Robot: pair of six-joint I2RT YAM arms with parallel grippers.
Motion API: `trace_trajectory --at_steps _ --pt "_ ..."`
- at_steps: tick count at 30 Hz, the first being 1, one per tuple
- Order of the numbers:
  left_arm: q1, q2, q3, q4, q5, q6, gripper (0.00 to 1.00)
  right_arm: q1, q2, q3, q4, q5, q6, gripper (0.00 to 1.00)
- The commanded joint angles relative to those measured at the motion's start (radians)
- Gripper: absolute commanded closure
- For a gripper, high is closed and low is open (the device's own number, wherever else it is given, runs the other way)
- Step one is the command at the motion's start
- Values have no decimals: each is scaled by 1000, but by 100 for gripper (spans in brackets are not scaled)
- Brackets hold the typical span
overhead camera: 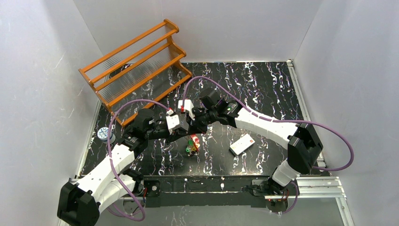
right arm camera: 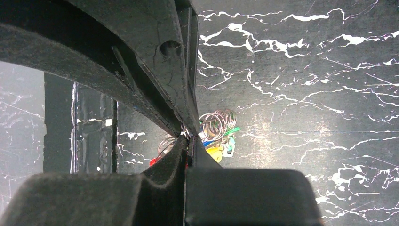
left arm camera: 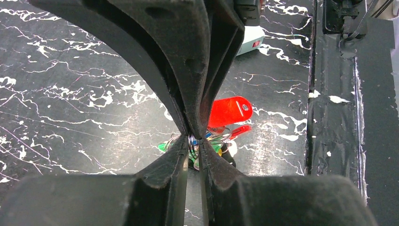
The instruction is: Put the keys on the keyring
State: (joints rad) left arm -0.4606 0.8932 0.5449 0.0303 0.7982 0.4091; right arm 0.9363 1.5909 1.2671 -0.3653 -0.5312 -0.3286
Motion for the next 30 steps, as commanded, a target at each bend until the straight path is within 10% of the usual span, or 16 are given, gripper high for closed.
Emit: trace_trajectory --at_steps 1,10,19,30 --pt "-6 5 -13 33 -4 3 91 8 -13 48 30 -48 13 99" --pt "-7 -19 -5 -3 -69 30 100 8 -39 15 77 -21 10 98" --pt "-7 -143 -111 229 -156 -163 100 -6 -160 -141 328 53 140 31" --pt "-7 -264 -348 784 -221 -448 100 -113 -262 -273 618 -48 461 22"
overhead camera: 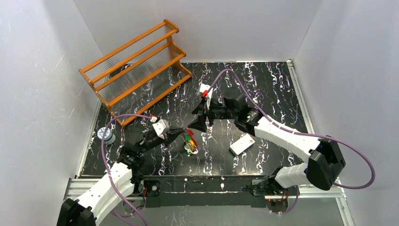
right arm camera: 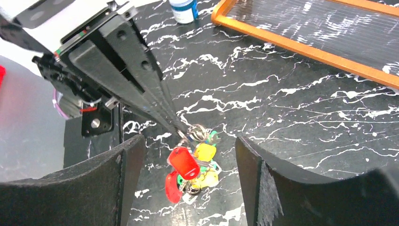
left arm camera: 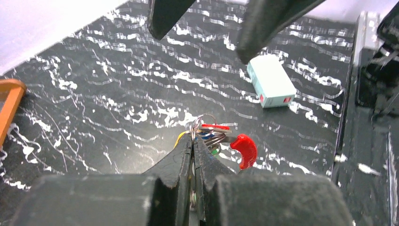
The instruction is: Put the keys on the keyring
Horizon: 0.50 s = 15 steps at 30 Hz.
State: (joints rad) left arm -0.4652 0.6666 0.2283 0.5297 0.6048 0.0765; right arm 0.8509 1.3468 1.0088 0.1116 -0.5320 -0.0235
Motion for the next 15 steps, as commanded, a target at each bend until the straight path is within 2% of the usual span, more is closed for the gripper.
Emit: trace_trajectory --at_steps 1,8,12,15 --pt "-3 -45 -40 309 -30 -123 100 -32 -15 -14 143 -42 191 23" --pt "-3 -57 -60 380 -28 -135 100 -38 22 24 105 -65 269 33" --pt "-3 -47 -61 381 -25 -139 100 -37 29 39 92 -75 286 47" --pt "-3 -39 -60 382 -21 -141 100 -38 30 41 90 -76 293 48"
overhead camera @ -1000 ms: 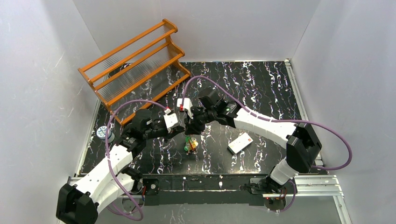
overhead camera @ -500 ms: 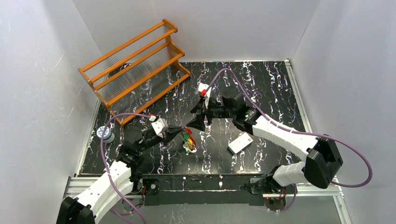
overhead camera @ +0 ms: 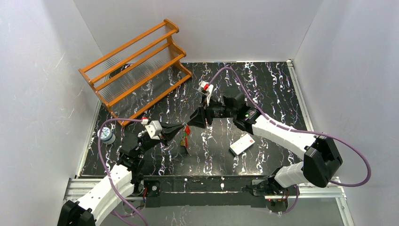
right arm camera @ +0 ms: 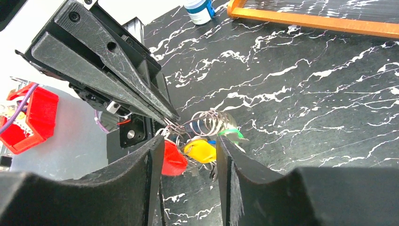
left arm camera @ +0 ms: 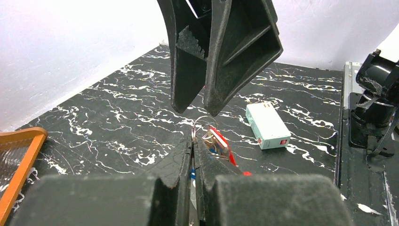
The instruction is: Put the keys on the keyring
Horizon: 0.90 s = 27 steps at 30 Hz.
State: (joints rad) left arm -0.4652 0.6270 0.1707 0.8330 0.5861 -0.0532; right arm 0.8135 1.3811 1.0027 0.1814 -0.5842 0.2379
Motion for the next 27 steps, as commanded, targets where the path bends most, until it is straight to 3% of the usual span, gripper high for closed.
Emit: trace_trajectory --at_steps 1,5,9,11,16,27 --pt "-3 4 -2 78 -3 -11 100 0 -2 49 16 -29 31 47" --pt "-3 14 1 78 1 -11 100 1 28 78 -10 -88 34 36" --pt "-3 24 6 78 11 -13 100 2 58 105 -29 -114 44 35" --pt "-3 26 7 78 15 -14 100 4 65 111 -36 -109 42 39" --pt "-3 26 7 78 10 -16 100 5 72 123 -71 -98 22 66" --pt "-3 37 9 78 14 -15 100 6 58 104 -73 -125 4 88"
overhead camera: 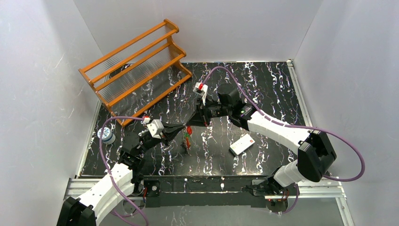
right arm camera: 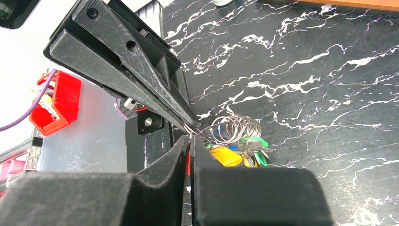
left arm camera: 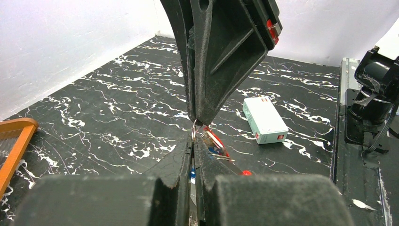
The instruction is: Put the keys on the keyring
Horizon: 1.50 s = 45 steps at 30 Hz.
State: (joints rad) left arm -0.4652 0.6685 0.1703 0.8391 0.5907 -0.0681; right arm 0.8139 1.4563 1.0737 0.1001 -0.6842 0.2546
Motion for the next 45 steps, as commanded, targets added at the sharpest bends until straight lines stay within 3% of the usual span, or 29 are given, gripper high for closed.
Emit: trace_trajectory --at_steps 1,5,25,45 --pt "-3 -5 9 72 10 0 100 5 -19 32 10 -27 -13 91" --pt "-3 -4 10 72 12 -1 100 5 -18 31 11 -20 -15 99" --pt "-3 -12 10 72 17 -3 100 -4 -23 15 -71 121 -39 99" --pt "-3 -12 11 72 23 -2 100 -22 85 53 -87 -68 -2 99"
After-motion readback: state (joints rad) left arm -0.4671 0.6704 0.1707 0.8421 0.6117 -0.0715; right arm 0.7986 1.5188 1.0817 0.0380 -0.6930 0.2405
